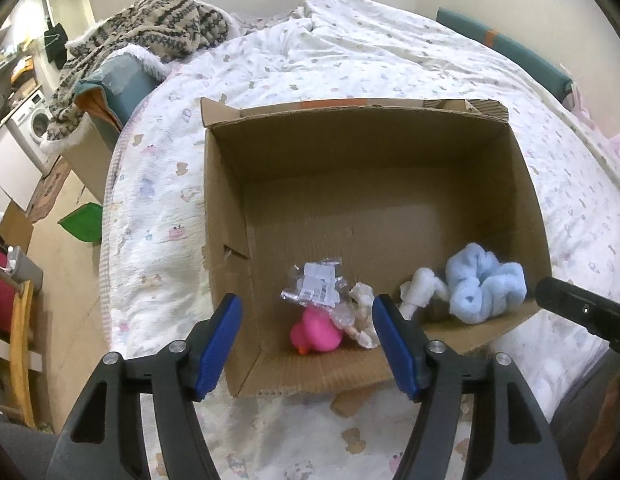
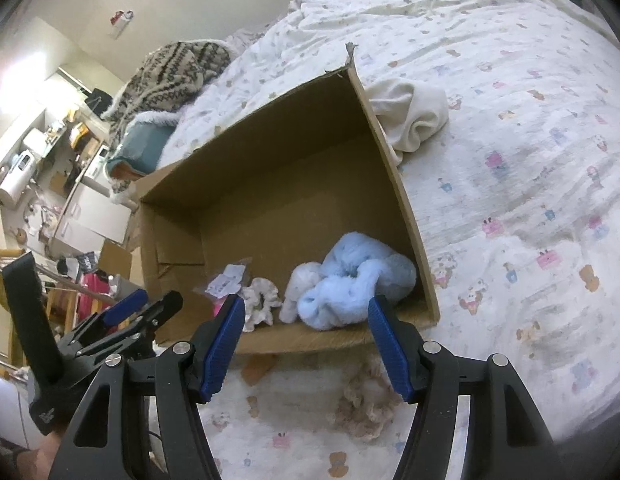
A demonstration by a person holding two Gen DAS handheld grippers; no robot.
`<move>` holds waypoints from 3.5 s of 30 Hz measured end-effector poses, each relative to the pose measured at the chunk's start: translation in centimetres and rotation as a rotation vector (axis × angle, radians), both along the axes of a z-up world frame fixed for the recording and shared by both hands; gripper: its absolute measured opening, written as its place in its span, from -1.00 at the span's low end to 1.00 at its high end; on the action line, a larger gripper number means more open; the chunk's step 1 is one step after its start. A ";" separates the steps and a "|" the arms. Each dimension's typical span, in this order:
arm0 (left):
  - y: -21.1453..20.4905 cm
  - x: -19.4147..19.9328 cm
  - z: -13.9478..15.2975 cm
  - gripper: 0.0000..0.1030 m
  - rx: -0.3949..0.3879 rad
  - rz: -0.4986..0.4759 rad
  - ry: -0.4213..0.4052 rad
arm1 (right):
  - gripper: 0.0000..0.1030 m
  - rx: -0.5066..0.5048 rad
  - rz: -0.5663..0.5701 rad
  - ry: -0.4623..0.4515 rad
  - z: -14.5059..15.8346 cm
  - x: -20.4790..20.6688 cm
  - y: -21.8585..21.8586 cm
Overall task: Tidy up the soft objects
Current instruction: 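Withdraw both open grippers from the box toward the remaining items, then grasp the beige lace scrunchie with the right gripper while the left gripper grasps the tan tube, then carry the tube in the left gripper and the scrunchie in the right gripper into the box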
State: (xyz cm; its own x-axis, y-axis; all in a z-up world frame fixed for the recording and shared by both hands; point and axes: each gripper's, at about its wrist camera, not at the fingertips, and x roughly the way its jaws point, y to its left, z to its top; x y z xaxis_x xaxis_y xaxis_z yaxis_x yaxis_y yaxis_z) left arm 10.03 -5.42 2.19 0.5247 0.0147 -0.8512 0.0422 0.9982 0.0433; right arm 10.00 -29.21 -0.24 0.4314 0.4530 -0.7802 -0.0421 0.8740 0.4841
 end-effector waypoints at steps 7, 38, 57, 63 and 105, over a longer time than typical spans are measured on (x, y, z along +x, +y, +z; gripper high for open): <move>0.3 -1.4 0.3 0.26 -0.008 0.002 -0.001 | 0.32 0.002 -0.018 0.010 0.1 -1.5 -0.3; 4.1 -6.0 -1.9 0.26 -0.134 0.158 0.073 | 0.44 -0.206 -0.008 0.322 -8.7 -1.5 3.4; -0.4 -5.0 -7.6 0.26 -0.020 0.013 0.237 | -0.72 -0.234 0.025 0.271 -8.3 -1.5 3.8; -2.8 -3.9 -9.0 0.26 0.009 -0.083 0.261 | -0.72 -0.173 0.031 0.262 -7.6 -2.0 3.2; 1.0 -4.3 -8.8 -0.91 -0.132 0.006 0.292 | -0.72 -0.122 0.081 0.240 -5.8 -3.8 1.2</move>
